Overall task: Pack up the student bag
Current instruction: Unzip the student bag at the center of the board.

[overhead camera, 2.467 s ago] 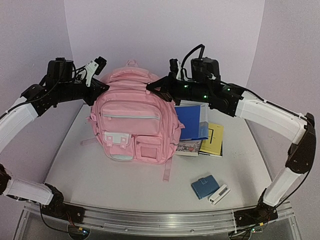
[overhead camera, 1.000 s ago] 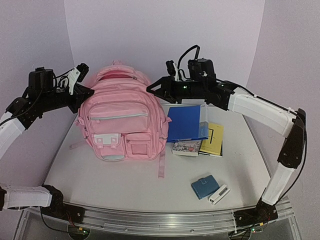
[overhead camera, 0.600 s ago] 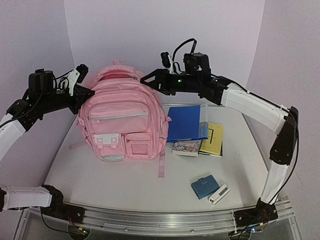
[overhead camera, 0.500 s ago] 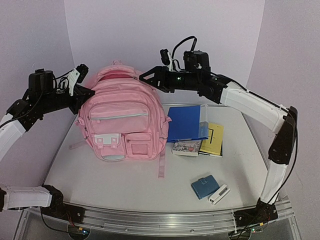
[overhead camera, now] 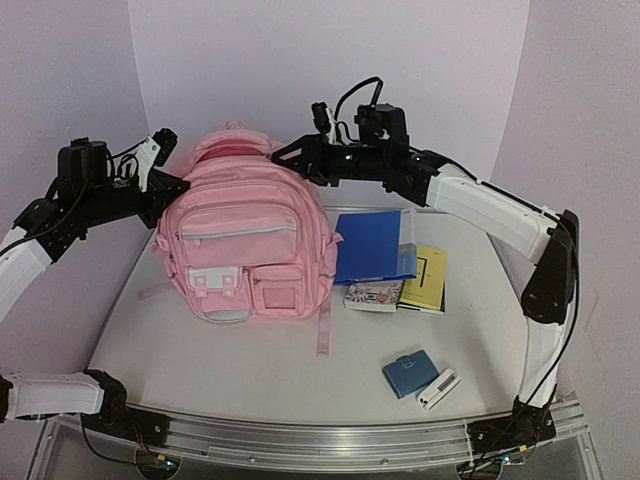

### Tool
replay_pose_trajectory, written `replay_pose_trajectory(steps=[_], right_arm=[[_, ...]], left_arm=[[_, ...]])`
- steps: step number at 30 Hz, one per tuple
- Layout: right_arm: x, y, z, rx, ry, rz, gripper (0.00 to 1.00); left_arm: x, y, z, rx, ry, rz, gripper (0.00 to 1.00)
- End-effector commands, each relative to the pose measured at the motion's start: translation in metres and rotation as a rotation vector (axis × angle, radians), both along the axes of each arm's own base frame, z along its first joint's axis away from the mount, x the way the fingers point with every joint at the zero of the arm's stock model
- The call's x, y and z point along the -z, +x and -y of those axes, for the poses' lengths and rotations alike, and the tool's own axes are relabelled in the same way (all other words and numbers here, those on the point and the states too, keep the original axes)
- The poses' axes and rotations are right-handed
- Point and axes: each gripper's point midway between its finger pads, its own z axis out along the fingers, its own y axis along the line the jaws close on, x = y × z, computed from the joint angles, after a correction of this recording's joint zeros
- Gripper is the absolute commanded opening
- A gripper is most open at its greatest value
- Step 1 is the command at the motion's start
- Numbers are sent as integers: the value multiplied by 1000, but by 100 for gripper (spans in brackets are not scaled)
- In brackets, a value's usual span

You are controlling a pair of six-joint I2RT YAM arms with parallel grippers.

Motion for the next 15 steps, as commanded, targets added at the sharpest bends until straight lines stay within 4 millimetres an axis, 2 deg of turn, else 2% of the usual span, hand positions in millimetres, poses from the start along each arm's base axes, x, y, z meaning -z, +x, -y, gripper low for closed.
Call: replay_pose_trajectory(steps=[1, 6, 15], right_arm=[[-32, -14, -9, -85, 117, 11, 41], [-46, -16, -5, -81, 173, 17, 33], [-40, -9, -7, -52, 187, -12, 18]], left_arm=[[15, -2, 7, 38, 3, -59, 0], [17, 0, 9, 43, -1, -66, 0], [19, 1, 9, 37, -2, -71, 0]])
